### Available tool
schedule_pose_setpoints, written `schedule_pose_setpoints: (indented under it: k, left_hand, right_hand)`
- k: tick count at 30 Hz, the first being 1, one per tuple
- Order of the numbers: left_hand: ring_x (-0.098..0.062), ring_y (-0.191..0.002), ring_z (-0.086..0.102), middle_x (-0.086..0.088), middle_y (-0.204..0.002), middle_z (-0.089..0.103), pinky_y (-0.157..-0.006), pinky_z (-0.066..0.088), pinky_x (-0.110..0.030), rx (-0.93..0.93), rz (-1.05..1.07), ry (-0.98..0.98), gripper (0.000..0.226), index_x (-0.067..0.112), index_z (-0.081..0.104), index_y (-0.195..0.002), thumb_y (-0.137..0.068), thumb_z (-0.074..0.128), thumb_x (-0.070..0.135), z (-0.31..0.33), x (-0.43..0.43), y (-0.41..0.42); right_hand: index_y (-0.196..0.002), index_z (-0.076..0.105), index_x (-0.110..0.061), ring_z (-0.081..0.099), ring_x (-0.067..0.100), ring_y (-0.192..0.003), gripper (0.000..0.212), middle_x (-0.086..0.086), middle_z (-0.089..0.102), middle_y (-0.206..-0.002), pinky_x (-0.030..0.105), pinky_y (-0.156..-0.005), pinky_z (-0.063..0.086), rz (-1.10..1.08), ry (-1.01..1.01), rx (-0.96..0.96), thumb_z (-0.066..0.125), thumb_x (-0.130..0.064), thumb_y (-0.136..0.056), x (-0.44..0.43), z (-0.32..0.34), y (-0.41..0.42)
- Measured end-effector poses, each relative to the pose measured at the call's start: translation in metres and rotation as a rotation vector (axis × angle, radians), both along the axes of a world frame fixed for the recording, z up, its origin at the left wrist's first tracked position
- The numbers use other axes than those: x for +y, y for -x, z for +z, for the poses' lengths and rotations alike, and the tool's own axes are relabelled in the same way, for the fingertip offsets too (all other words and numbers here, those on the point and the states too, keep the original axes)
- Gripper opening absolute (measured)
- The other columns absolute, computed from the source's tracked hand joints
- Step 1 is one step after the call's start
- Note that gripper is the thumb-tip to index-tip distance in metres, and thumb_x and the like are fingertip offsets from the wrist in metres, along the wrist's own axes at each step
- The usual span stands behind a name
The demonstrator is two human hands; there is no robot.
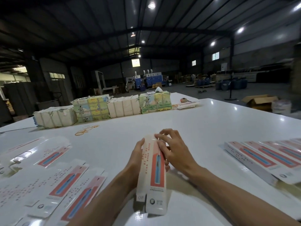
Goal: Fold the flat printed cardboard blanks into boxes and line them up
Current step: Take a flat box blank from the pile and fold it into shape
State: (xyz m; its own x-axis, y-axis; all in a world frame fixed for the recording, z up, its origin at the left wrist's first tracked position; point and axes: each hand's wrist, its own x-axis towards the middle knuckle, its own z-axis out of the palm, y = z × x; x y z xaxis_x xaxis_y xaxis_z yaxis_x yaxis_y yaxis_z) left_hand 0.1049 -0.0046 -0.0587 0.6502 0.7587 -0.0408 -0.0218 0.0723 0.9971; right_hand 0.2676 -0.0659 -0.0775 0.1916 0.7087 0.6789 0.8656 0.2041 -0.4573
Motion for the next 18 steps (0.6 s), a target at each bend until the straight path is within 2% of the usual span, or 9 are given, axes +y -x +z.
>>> schedule_pose_setpoints:
  k: [2, 4, 6, 8, 10, 12, 15, 18]
  left_hand:
    - [-0.028, -0.060, 0.074, -0.017, -0.077, 0.074, -0.055, 0.059, -0.030, -0.050, -0.053, 0.038, 0.066, 0.016, 0.078, -0.078, -0.102, 0.039, 0.063, -0.008, 0.001, 0.006]
    - [-0.027, -0.061, 0.074, -0.017, -0.075, 0.072, -0.056, 0.059, -0.030, -0.065, -0.111, 0.086, 0.073, 0.017, 0.079, -0.070, -0.103, 0.035, 0.065, -0.012, 0.003, 0.010]
    - [-0.031, -0.066, 0.073, -0.020, -0.082, 0.071, -0.061, 0.061, -0.034, -0.075, -0.105, 0.098, 0.073, 0.015, 0.079, -0.078, -0.105, 0.034, 0.066, -0.014, 0.005, 0.011]
    - [-0.038, -0.076, 0.071, -0.026, -0.093, 0.069, -0.071, 0.061, -0.042, -0.113, -0.107, 0.115, 0.070, 0.010, 0.074, -0.100, -0.105, 0.035, 0.067, -0.016, 0.006, 0.009]
    - [-0.041, -0.083, 0.070, -0.028, -0.103, 0.069, -0.078, 0.060, -0.046, -0.132, -0.149, 0.143, 0.074, 0.004, 0.068, -0.117, -0.104, 0.035, 0.069, -0.016, 0.007, 0.008]
    - [-0.038, -0.082, 0.071, -0.027, -0.107, 0.069, -0.075, 0.061, -0.044, -0.142, -0.216, 0.171, 0.077, 0.004, 0.071, -0.118, -0.103, 0.035, 0.070, -0.015, 0.006, 0.007]
    - [-0.034, -0.078, 0.071, -0.025, -0.105, 0.068, -0.071, 0.062, -0.041, -0.153, -0.313, 0.182, 0.077, 0.008, 0.078, -0.108, -0.102, 0.033, 0.071, -0.011, 0.004, 0.006]
    - [-0.036, -0.081, 0.071, -0.023, -0.104, 0.068, -0.071, 0.061, -0.043, -0.137, -0.338, 0.103, 0.077, 0.007, 0.070, -0.118, -0.102, 0.030, 0.071, -0.009, 0.005, 0.003]
  right_hand:
    - [-0.135, 0.069, -0.021, 0.043, 0.003, -0.130, 0.036, -0.013, 0.051, -0.131, 0.034, -0.101, 0.056, 0.033, 0.028, -0.003, 0.051, -0.038, -0.109, 0.002, -0.003, 0.000]
    - [-0.126, 0.075, -0.017, 0.047, 0.002, -0.125, 0.032, -0.015, 0.057, -0.122, 0.031, -0.098, 0.055, 0.095, 0.034, 0.071, 0.056, -0.034, -0.107, 0.003, -0.002, 0.002]
    - [-0.119, 0.078, -0.014, 0.052, 0.004, -0.119, 0.027, -0.012, 0.063, -0.117, 0.026, -0.096, 0.052, 0.120, 0.013, 0.085, 0.061, -0.030, -0.105, 0.003, 0.003, 0.004]
    - [-0.116, 0.080, -0.011, 0.055, 0.008, -0.116, 0.024, -0.008, 0.067, -0.116, 0.026, -0.096, 0.050, 0.132, -0.026, 0.065, 0.066, -0.025, -0.102, 0.001, 0.007, 0.005]
    - [-0.111, 0.081, -0.011, 0.059, 0.012, -0.115, 0.019, -0.008, 0.068, -0.116, 0.030, -0.095, 0.053, 0.159, -0.023, 0.155, 0.070, -0.022, -0.101, -0.001, 0.011, 0.003]
    - [-0.106, 0.081, -0.011, 0.064, 0.018, -0.113, 0.016, -0.008, 0.066, -0.120, 0.034, -0.090, 0.059, 0.202, 0.021, 0.342, 0.071, -0.022, -0.100, -0.004, 0.016, 0.003]
    - [-0.098, 0.081, -0.007, 0.069, 0.022, -0.108, 0.019, -0.008, 0.063, -0.129, 0.038, -0.082, 0.064, 0.267, 0.069, 0.566, 0.072, -0.025, -0.099, -0.005, 0.023, 0.001]
    - [-0.093, 0.081, -0.003, 0.068, 0.023, -0.110, 0.022, -0.006, 0.060, -0.136, 0.044, -0.093, 0.061, 0.356, 0.099, 0.696, 0.072, -0.022, -0.099, -0.007, 0.026, -0.002]
